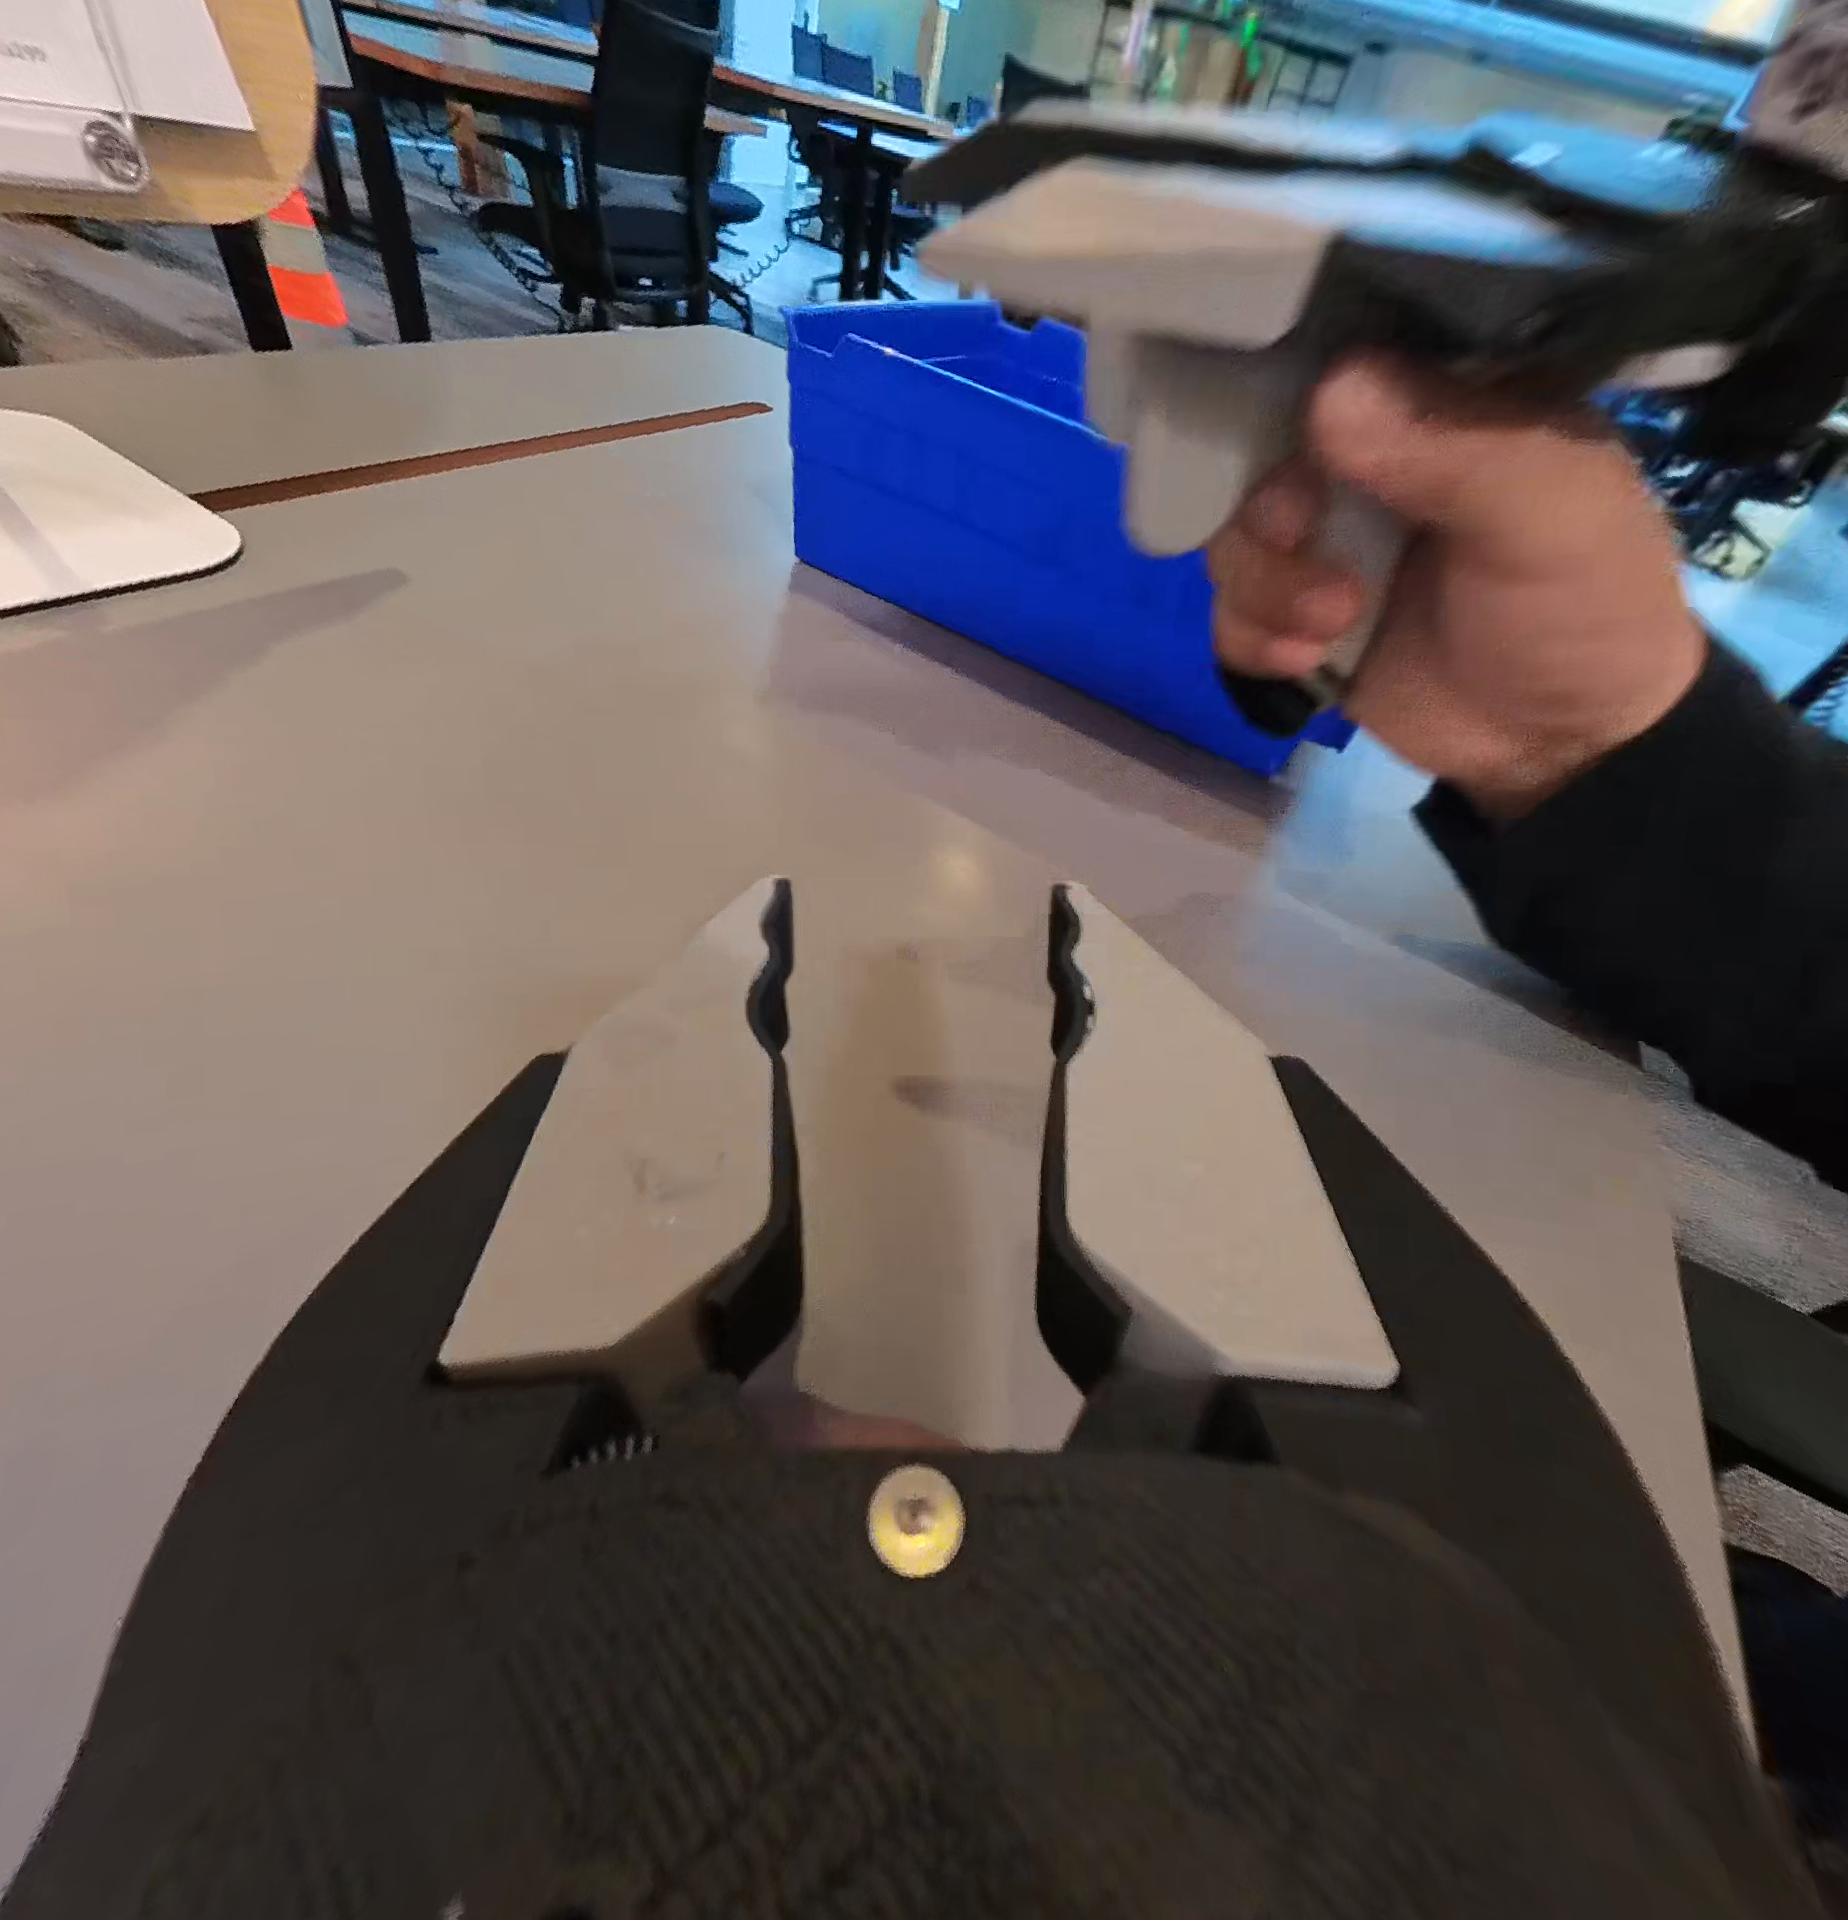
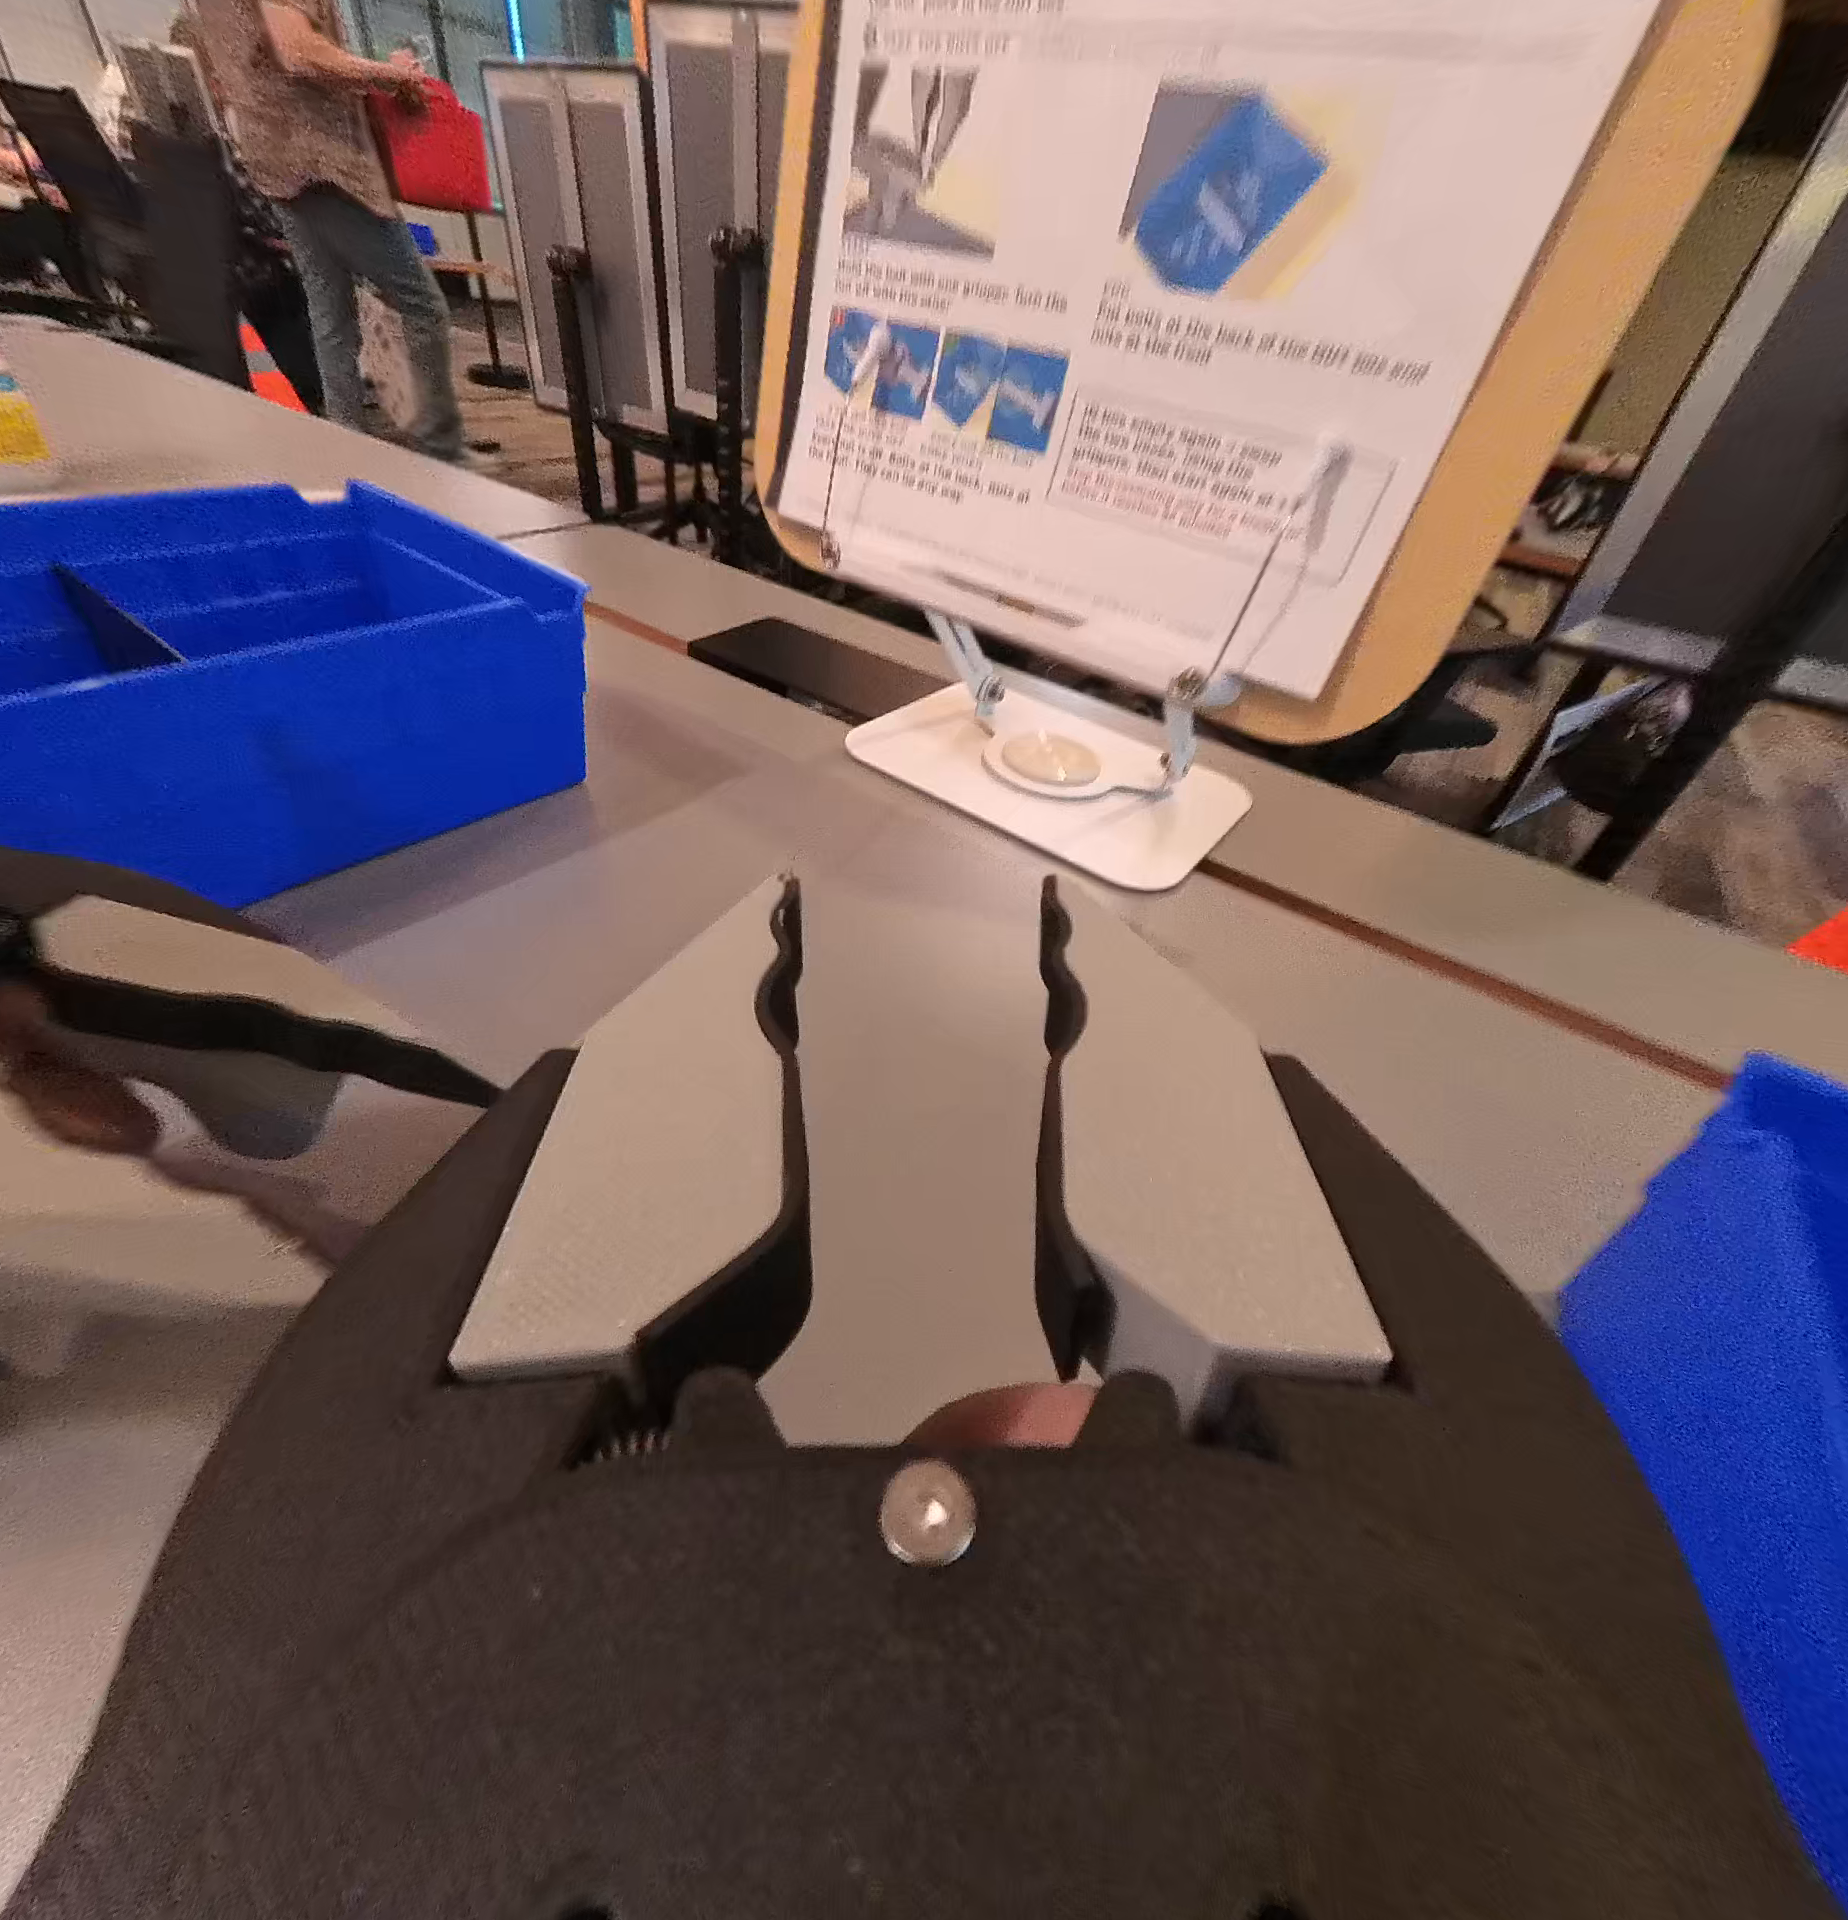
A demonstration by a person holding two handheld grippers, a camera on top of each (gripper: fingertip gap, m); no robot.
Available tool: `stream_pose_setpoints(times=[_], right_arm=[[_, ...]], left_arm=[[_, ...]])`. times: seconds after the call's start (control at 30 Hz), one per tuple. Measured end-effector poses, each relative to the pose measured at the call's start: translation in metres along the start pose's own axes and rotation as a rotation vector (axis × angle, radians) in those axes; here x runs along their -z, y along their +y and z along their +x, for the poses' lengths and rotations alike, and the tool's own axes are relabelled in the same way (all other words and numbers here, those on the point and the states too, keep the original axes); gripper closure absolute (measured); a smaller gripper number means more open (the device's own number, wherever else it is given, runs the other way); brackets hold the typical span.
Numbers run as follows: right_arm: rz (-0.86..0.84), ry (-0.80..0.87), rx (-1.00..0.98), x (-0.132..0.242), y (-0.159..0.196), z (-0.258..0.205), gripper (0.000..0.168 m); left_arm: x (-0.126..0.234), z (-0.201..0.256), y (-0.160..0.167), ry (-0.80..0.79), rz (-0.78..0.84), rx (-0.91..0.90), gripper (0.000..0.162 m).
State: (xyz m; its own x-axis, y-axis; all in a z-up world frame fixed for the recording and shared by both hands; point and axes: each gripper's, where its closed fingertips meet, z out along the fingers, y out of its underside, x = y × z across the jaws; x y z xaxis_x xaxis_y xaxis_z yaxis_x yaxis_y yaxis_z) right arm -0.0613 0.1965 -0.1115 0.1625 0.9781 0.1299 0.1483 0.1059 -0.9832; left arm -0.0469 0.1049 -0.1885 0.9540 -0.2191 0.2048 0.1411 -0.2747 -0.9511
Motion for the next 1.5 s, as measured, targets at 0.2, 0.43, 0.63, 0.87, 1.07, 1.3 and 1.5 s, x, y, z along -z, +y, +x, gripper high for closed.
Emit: stream_pose_setpoints(times=[0.2,0.43,0.63,0.87,1.07,1.3,1.5], right_arm=[[-0.132,-0.052,0.018,-0.035,0.064,-0.016,0.126],[-0.217,-0.086,0.044,-0.034,0.079,-0.028,0.123],[-0.263,-0.151,-0.154,-0.037,0.091,-0.023,0.126],[-0.29,-0.146,-0.201,-0.04,0.098,-0.019,0.127],[-0.312,-0.138,-0.177,-0.04,0.101,-0.02,0.128],[-0.33,-0.132,-0.13,-0.038,0.104,-0.025,0.128],[-0.33,-0.163,-0.143,-0.036,0.104,-0.028,0.128]], left_arm=[[-0.004,0.006,0.009,-0.058,-0.059,-0.083,0.1],[-0.007,0.026,0.012,-0.03,-0.097,-0.076,0.085],[0.006,0.02,-0.001,-0.048,-0.079,-0.021,0.08],[0.01,0.012,-0.009,-0.057,-0.042,0.034,0.083],[0.001,0.014,0.003,-0.073,-0.093,-0.026,0.089],[0.003,0.016,0.0,-0.077,-0.09,0.035,0.092],[0.128,0.004,-0.137,-0.043,0.149,-0.001,0.093]])
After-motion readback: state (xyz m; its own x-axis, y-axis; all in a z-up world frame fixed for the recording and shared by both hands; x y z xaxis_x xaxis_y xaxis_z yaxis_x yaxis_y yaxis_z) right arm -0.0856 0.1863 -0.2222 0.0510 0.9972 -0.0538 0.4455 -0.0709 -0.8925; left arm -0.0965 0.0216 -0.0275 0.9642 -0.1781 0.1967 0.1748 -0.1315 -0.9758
